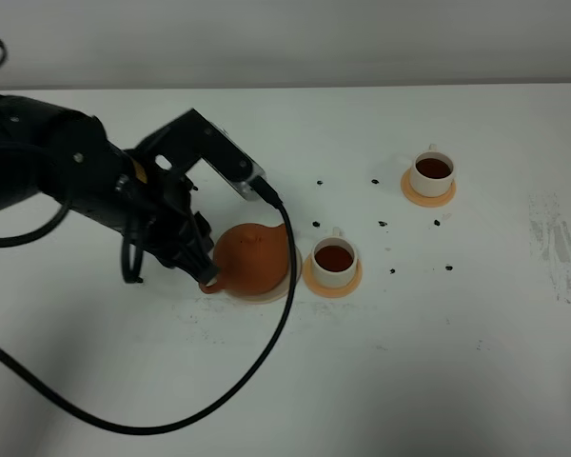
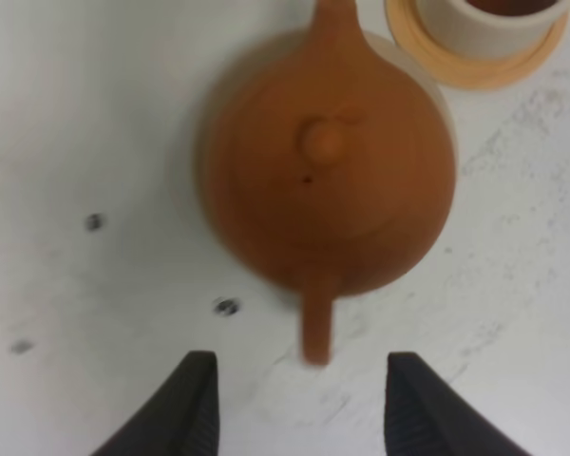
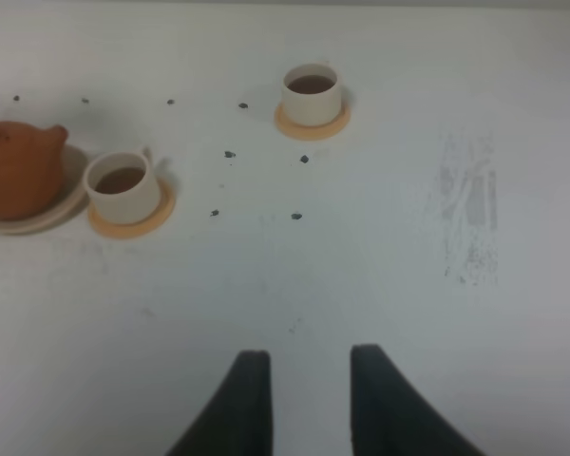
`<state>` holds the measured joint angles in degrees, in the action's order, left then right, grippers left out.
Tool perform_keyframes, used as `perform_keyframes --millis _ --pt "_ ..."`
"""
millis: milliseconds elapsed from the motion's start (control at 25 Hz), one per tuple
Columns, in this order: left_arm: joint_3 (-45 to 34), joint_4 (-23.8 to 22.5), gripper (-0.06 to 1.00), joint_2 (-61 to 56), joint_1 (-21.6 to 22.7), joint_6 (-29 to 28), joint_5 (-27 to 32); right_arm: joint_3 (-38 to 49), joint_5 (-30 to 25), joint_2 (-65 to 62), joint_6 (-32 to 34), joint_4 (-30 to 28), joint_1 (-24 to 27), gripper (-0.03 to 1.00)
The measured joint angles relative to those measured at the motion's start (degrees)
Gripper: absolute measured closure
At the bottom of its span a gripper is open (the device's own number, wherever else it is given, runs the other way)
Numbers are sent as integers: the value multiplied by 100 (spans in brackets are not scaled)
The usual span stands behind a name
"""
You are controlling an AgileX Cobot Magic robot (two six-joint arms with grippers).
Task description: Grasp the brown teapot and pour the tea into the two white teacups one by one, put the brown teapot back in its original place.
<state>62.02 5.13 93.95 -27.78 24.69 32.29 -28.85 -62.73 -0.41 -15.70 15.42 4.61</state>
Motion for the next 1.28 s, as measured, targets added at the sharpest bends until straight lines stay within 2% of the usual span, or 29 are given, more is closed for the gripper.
perform_keyframes --millis 320,640,840,1280 --pt "0 -15 51 -1085 112 -13 95 0 0 0 0 0 0 74" --pt "0 -15 51 -1257 112 -13 126 0 0 0 0 0 0 74" --pt "0 -15 51 -1546 302 -13 619 0 0 0 0 0 0 74" --pt "0 -17 58 -3457 1690 -185 1803 0 0 0 0 0 0 74"
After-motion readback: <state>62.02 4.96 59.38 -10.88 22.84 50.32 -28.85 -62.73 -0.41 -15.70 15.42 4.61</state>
